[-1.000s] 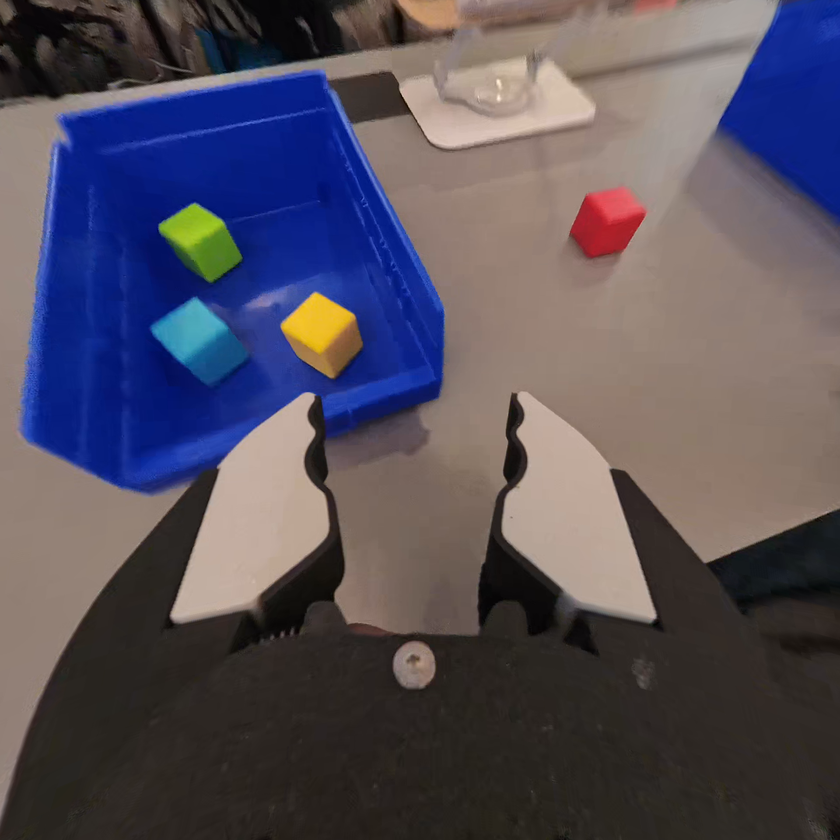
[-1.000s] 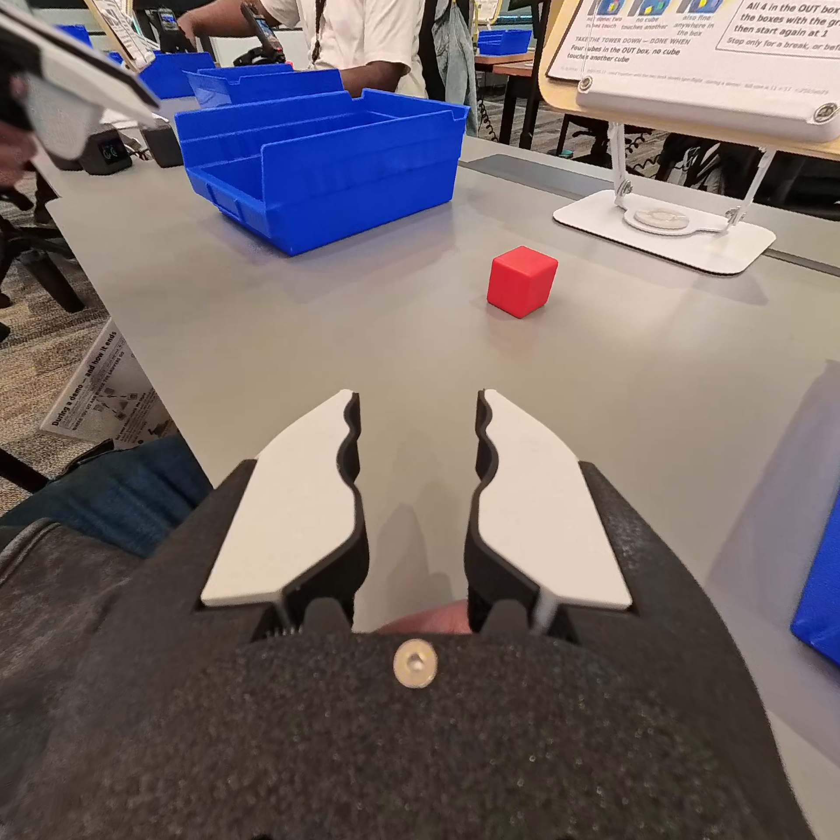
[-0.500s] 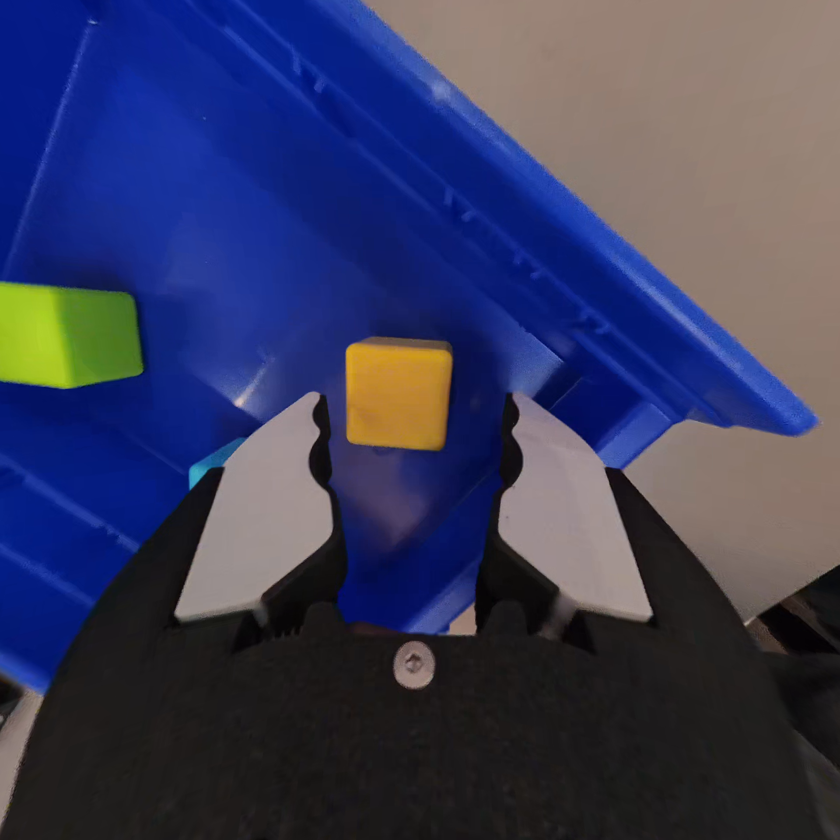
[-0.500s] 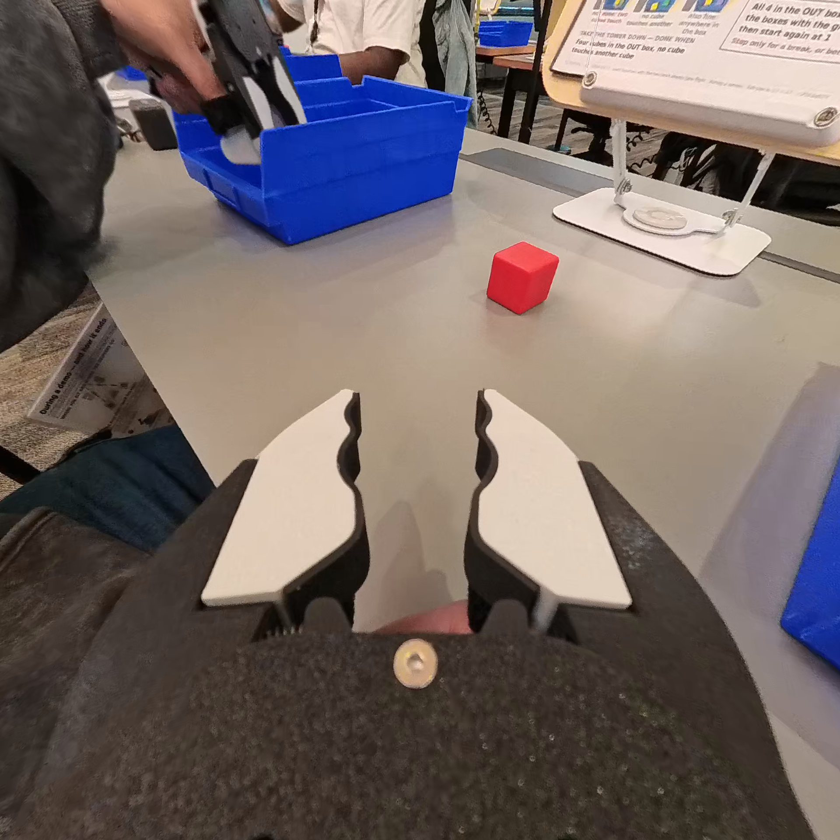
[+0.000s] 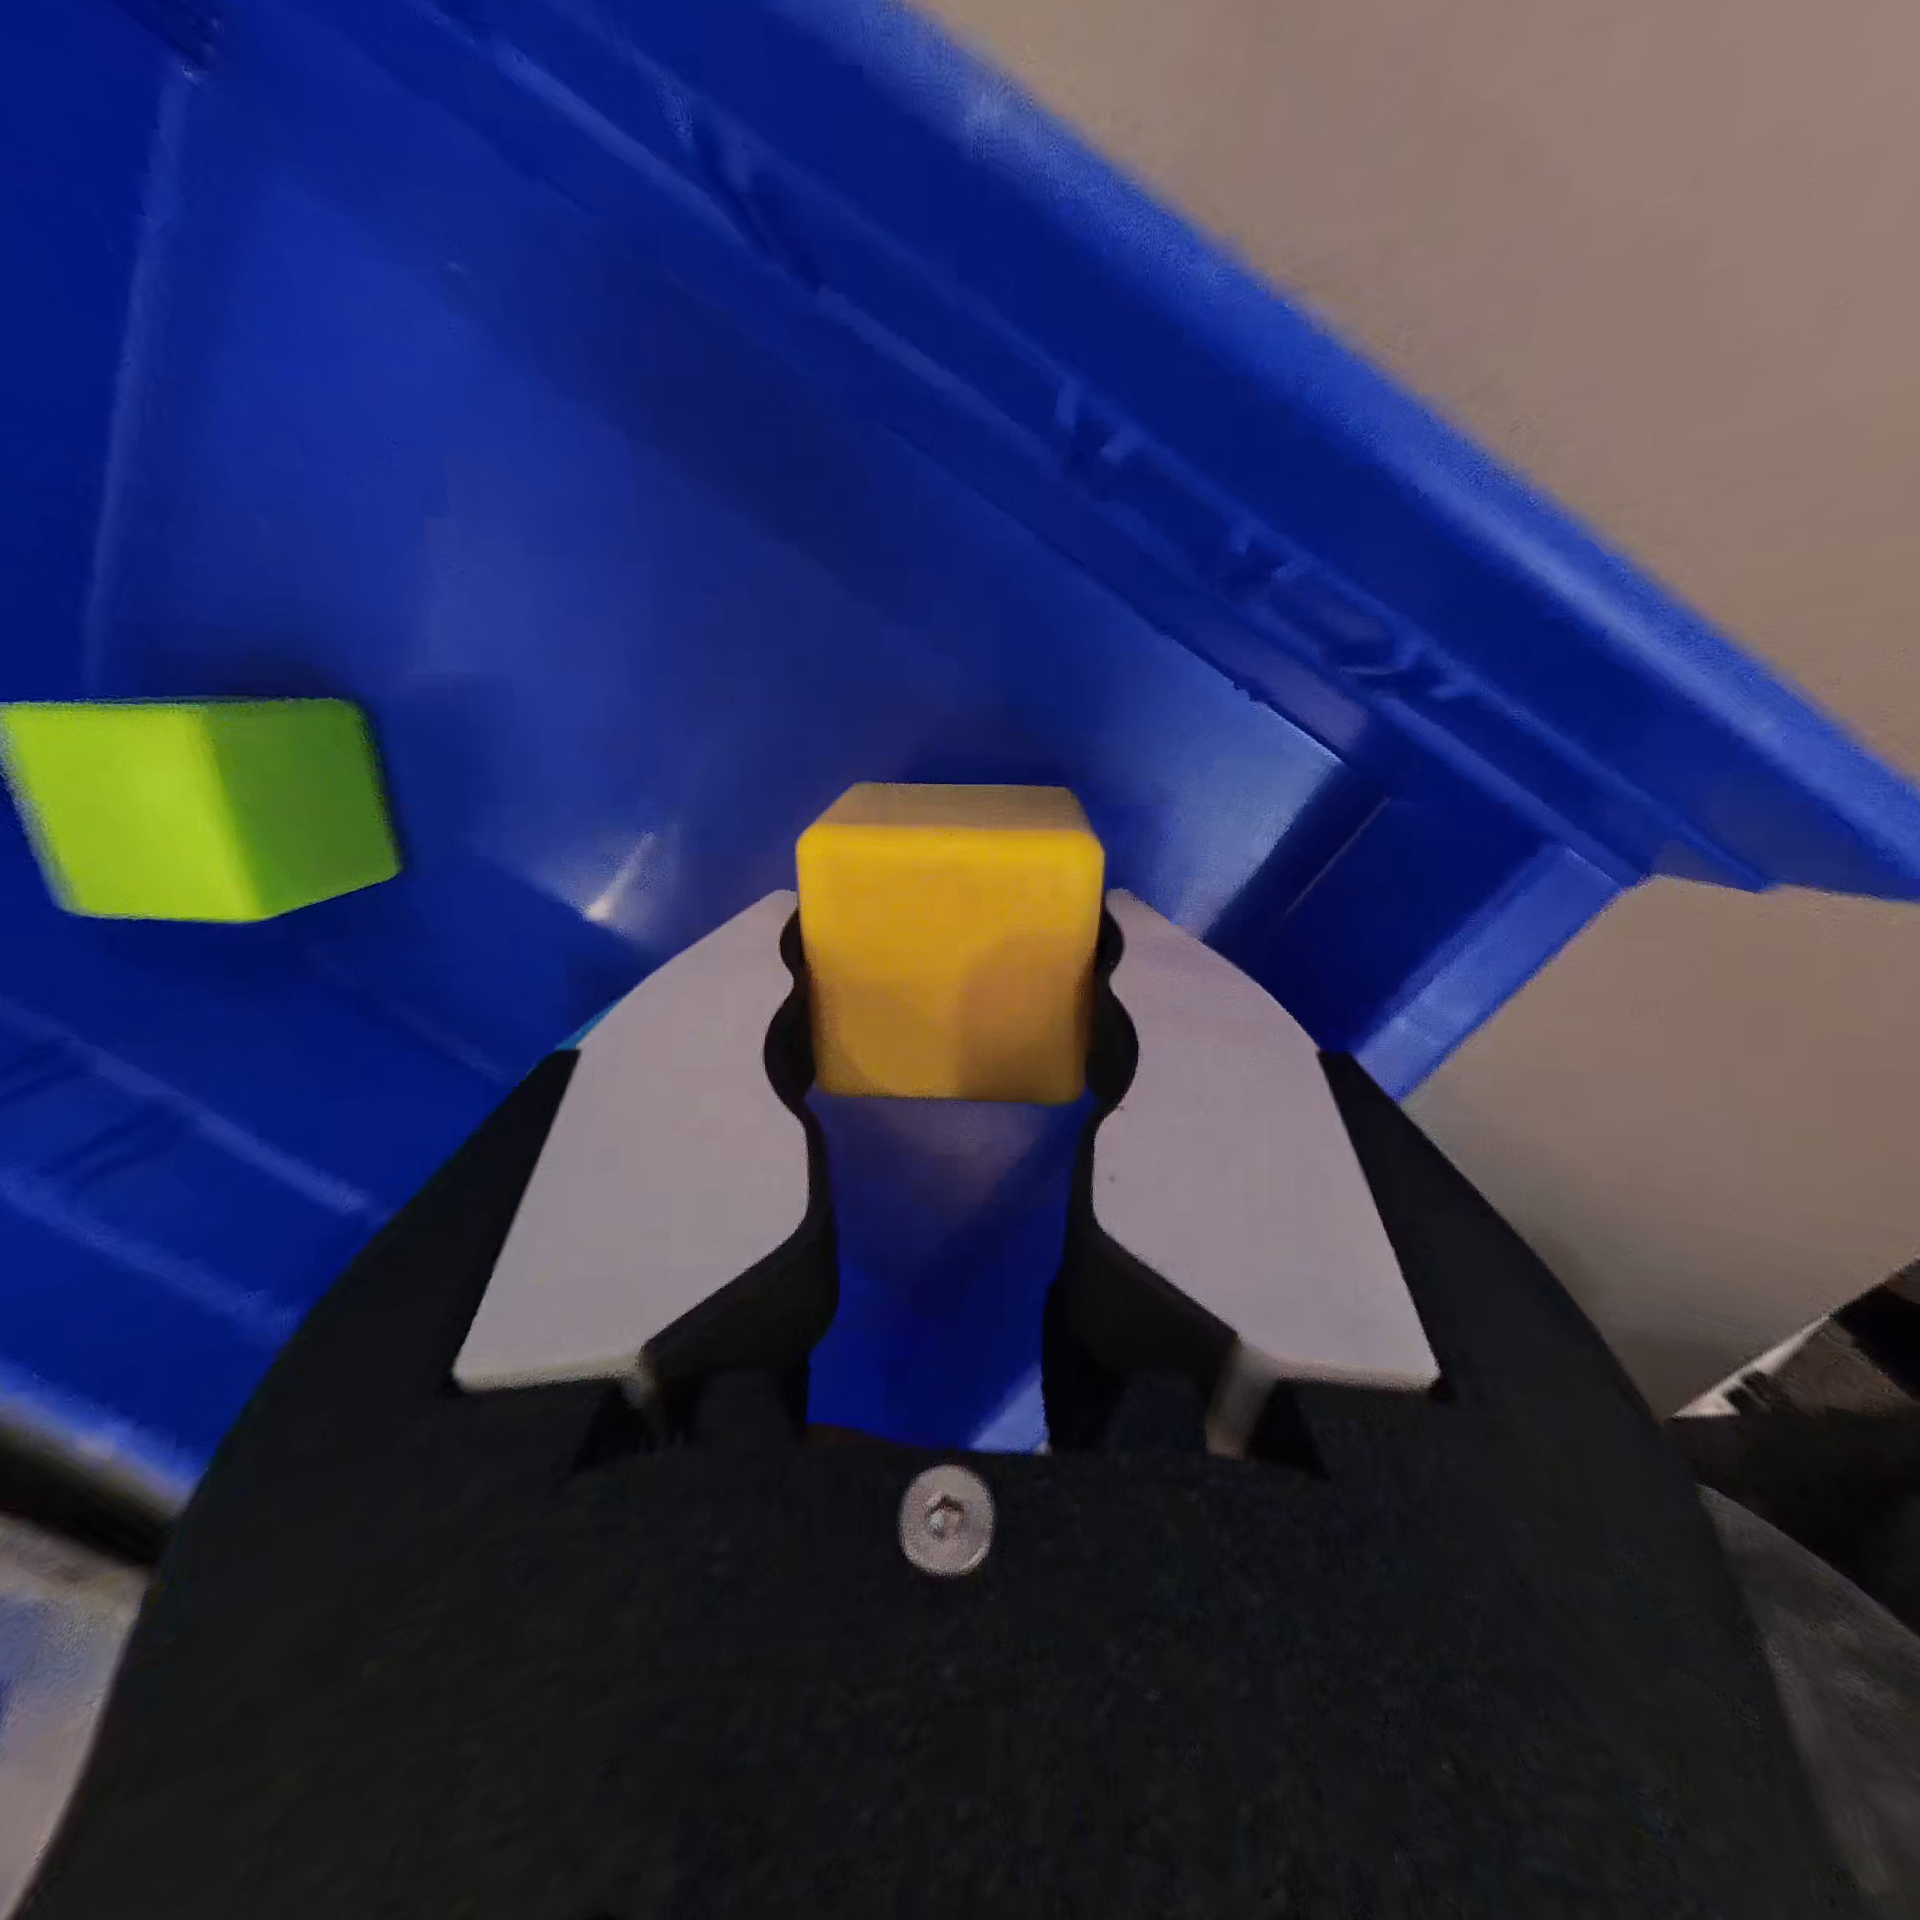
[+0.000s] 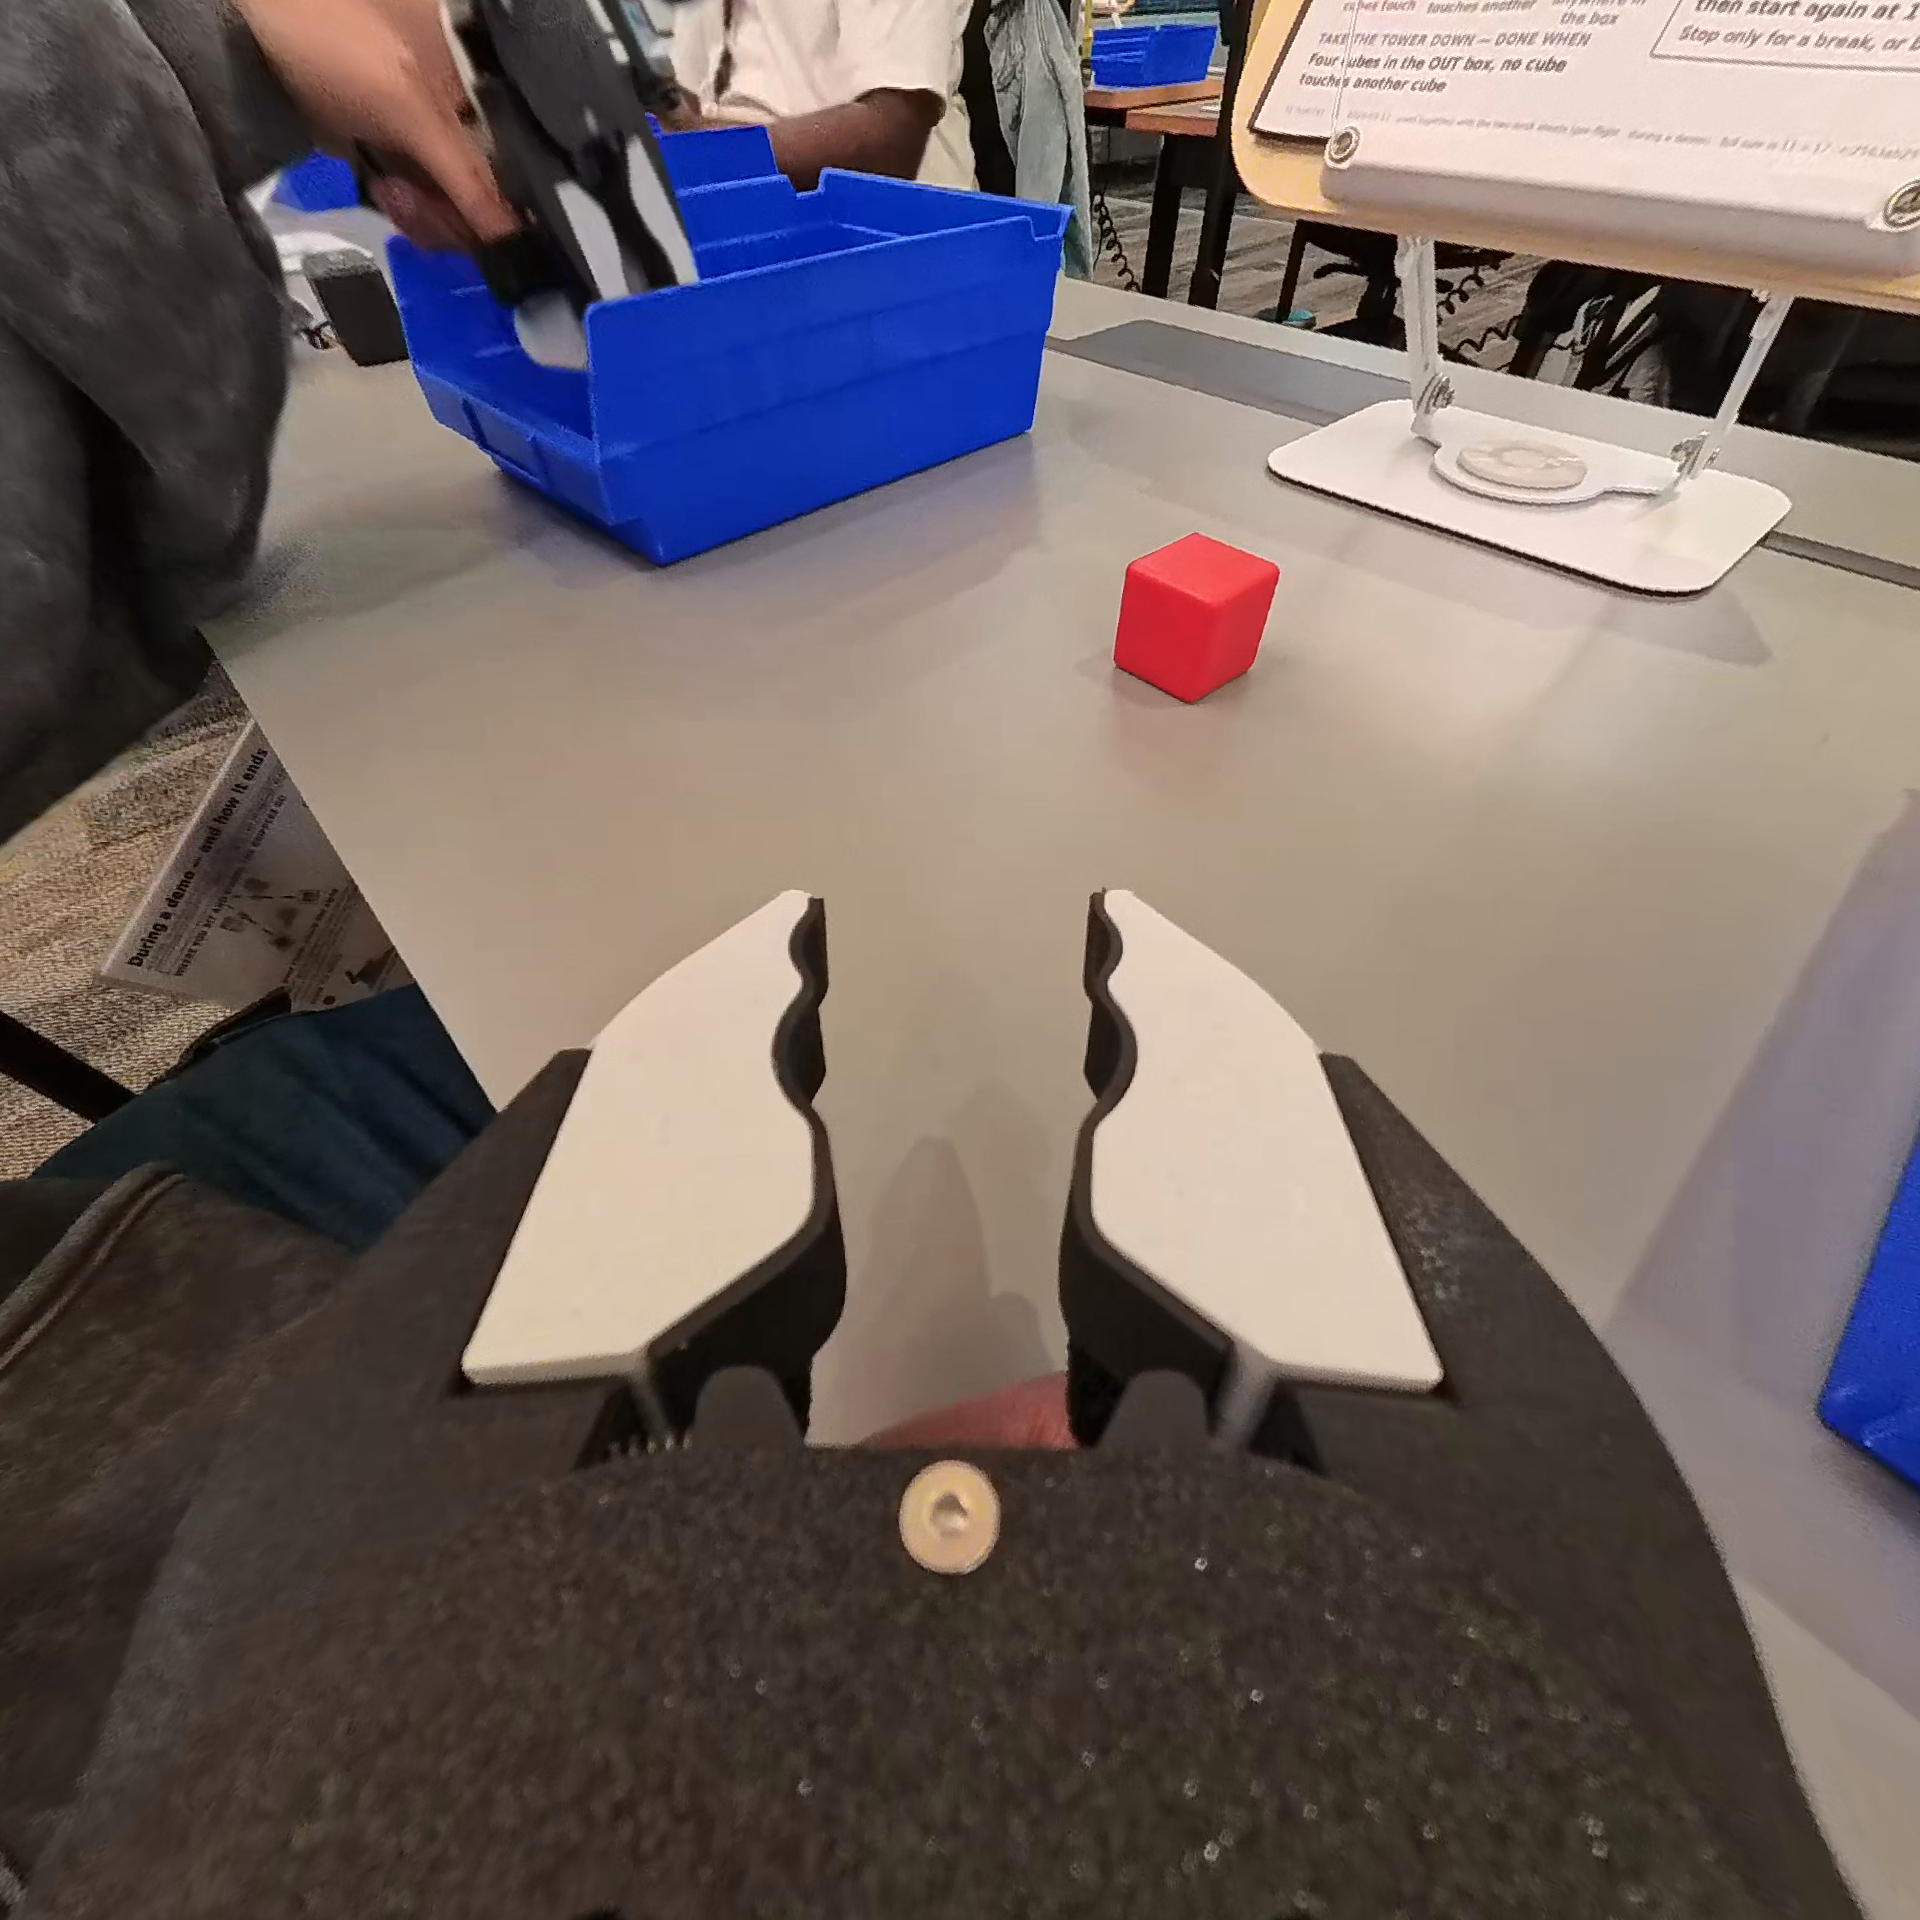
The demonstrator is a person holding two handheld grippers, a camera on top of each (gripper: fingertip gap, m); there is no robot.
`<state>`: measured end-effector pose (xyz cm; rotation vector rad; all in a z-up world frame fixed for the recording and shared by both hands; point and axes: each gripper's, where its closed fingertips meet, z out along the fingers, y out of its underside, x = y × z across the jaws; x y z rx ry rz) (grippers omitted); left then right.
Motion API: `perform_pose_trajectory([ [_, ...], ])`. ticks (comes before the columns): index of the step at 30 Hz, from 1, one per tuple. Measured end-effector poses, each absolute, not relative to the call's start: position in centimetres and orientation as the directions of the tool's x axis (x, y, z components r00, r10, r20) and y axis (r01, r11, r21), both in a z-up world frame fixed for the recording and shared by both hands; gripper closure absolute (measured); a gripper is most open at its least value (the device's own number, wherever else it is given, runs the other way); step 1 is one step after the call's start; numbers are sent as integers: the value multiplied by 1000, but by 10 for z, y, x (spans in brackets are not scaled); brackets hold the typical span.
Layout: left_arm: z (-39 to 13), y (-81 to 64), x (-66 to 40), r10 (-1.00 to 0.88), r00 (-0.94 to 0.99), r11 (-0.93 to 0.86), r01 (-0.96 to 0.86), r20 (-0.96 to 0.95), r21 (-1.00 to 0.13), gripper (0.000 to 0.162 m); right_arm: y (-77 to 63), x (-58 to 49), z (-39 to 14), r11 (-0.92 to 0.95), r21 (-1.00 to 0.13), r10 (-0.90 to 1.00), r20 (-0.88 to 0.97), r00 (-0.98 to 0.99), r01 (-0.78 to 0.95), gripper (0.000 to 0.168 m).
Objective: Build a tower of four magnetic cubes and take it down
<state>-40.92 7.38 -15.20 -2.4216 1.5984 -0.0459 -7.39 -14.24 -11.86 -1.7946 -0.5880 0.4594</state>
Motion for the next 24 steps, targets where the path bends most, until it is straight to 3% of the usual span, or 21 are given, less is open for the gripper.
perform_pose_trajectory([
  [7,-32,76,-359,-926,277,-184,-924,-256,-334,113,-142,-73,-117,-226,-959,594,1,804,168,121],
  [11,-2,64,-295,-950,108,-15,-952,-292,-304,113,-140,-68,-112,-210,-966,575,6,818,154,121],
  [15,-15,58,-224,-960,-46,115,-964,-276,-238,113,-138,-66,-114,-216,-965,571,1,821,151,121],
  [21,-75,73,-153,-962,-147,171,-981,-229,-89,113,-136,-65,-115,-217,-965,570,-1,821,150,121],
  [24,-105,74,-133,-963,-202,218,-973,-179,-73,113,-137,-65,-116,-216,-965,569,1,822,151,121],
])
